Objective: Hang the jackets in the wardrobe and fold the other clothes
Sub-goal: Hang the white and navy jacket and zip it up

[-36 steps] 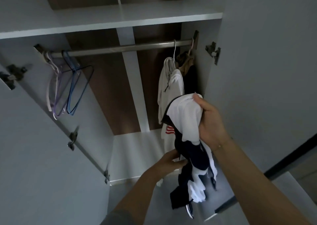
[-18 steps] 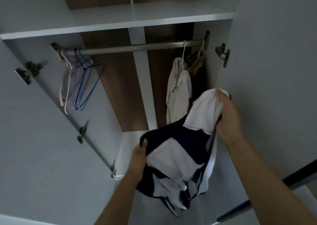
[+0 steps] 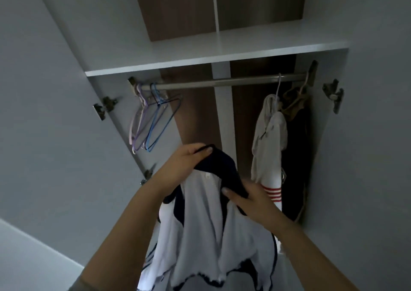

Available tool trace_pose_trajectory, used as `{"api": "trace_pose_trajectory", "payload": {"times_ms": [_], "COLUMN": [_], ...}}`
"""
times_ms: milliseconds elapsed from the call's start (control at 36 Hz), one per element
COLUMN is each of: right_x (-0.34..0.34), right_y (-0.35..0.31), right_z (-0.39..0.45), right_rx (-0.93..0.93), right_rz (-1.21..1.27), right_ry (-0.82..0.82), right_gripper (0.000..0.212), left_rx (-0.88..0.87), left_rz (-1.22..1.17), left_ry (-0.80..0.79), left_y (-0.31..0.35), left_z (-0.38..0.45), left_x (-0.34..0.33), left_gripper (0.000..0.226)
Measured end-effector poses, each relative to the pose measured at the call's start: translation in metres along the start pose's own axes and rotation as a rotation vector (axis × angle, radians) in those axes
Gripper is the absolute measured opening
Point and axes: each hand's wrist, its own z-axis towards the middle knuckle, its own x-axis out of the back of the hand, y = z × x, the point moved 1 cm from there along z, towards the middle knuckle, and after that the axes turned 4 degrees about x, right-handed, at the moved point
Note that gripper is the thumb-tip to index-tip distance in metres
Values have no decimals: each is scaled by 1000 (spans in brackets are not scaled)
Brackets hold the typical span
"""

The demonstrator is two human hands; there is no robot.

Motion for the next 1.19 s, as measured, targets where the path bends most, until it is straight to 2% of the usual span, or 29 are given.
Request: {"api": "trace_pose_trajectory", "payload": {"times_ms": [28, 83, 167, 250, 306, 361, 417, 500, 528, 639, 694, 750, 833, 889, 944, 1000, 1056, 1111, 1194], "right_x": [0, 4, 4, -6, -14, -24, -35, -55, -61, -78, -83, -85, -87, -84, -80, -81, -88, -98, -113], "right_y": [-1, -8, -23, -37, -42, -45, -46, -43, -40, -32, -26, -22, -9, 5, 22, 38, 55, 72, 93], "right_z": [5, 15, 32, 53, 70, 88, 107, 129, 136, 160, 172, 184, 200, 211, 223, 232, 240, 247, 254], "right_rx": [-14, -99, -234, -287, -288, -315, -340, -375, -399, -501, -507, -503, -533, -567, -567, -549, -535, -543, -573], "right_rz": [95, 264, 393, 523, 618, 697, 751, 781, 802, 918, 930, 911, 876, 748, 562, 345, 159, -14, -197], "right_ry": [44, 65, -116, -253, -228, -154, -88, 9, 48, 195, 311, 398, 429, 498, 511, 429, 305, 168, -59], "right_gripper": [17, 22, 30, 25, 24, 27, 31, 37, 43, 82, 89, 83, 64, 51, 49, 44, 28, 15, 19], "left_rx": [2, 25, 117, 228, 332, 480, 574, 549, 539, 485, 501, 528, 517, 474, 395, 315, 287, 323, 384], "left_rz": [31, 119, 203, 213, 344, 609, 743, 552, 484, 228, 186, 187, 163, 52, -122, -293, -377, -351, -305], "left_ry": [25, 65, -9, -77, -182, -307, -302, -285, -285, -271, -276, -281, -235, -158, -57, 69, 208, 323, 382], "left_y": [-1, -9, -25, -47, -63, -81, -103, -129, -135, -160, -174, -187, -196, -195, -190, -183, -177, -175, -178], "left_z": [-2, -7, -18, -23, -23, -21, -14, -5, -3, 2, 4, 8, 16, 20, 27, 33, 42, 51, 60], "left_x": [9, 30, 58, 87, 105, 119, 133, 163, 174, 207, 216, 221, 225, 227, 229, 232, 239, 246, 252], "left_gripper": [28, 28, 31, 52, 51, 54, 52, 17, 13, 28, 37, 44, 45, 48, 48, 46, 47, 50, 40]}}
